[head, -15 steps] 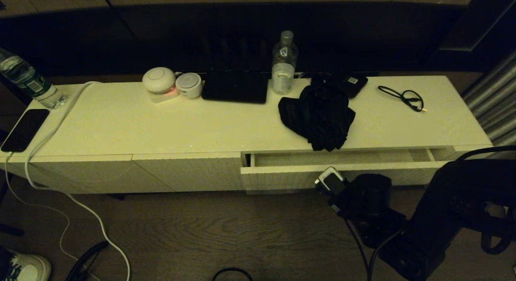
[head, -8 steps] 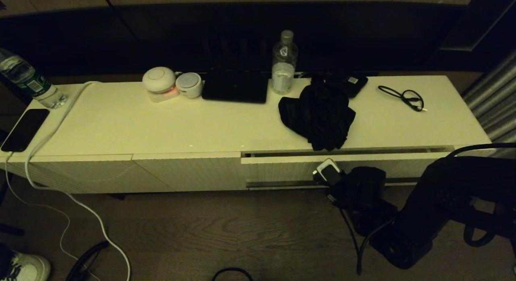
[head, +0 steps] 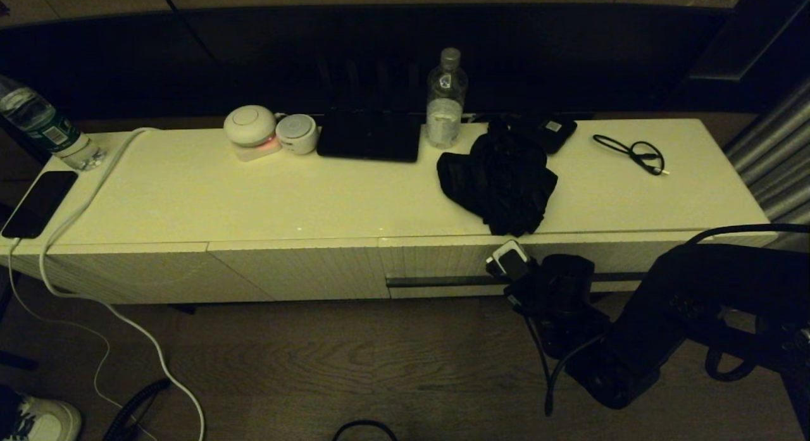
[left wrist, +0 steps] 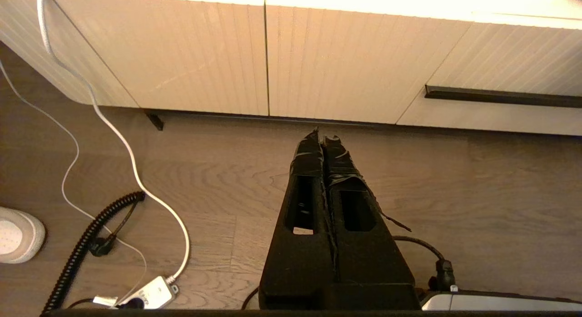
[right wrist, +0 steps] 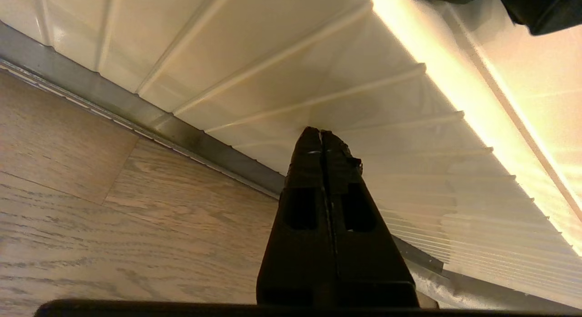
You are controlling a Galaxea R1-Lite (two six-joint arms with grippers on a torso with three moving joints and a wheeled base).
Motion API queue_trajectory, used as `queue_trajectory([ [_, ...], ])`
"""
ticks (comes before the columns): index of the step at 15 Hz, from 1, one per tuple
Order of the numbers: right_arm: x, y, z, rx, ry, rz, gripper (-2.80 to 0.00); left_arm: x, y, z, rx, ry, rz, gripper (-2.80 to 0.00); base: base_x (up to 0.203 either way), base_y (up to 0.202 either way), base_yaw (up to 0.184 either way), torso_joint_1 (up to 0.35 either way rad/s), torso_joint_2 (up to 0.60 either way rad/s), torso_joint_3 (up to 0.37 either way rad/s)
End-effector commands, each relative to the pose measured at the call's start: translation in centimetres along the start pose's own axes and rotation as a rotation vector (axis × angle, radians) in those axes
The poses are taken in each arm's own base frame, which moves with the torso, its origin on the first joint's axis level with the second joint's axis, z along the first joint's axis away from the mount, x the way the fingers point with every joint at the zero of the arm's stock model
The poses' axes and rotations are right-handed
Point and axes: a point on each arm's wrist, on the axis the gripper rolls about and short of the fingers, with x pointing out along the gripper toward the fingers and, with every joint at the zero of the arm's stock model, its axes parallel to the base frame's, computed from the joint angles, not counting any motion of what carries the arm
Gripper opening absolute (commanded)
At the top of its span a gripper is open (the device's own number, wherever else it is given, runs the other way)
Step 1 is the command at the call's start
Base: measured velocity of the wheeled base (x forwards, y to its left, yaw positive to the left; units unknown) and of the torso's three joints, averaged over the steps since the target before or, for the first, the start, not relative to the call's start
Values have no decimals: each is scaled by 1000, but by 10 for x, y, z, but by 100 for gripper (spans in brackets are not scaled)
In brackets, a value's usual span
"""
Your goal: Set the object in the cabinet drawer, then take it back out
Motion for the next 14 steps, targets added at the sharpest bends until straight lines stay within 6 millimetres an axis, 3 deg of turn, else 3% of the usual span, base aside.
queue_trajectory([
  [1,-2,-3,0,0,0,-7,-280,0,0,0,-1,-2,1,-280,0,0,0,0,0,0],
  [6,-45,-32,8,-20,5,15,-280,0,0,0,-1,-2,1,-280,0,0,0,0,0,0],
  [11,-111,-103,27,-21,7,22,-280,0,0,0,-1,-2,1,-280,0,0,0,0,0,0],
  [14,-162,-154,24,-30,33,17,-280,0,0,0,-1,-2,1,-280,0,0,0,0,0,0],
])
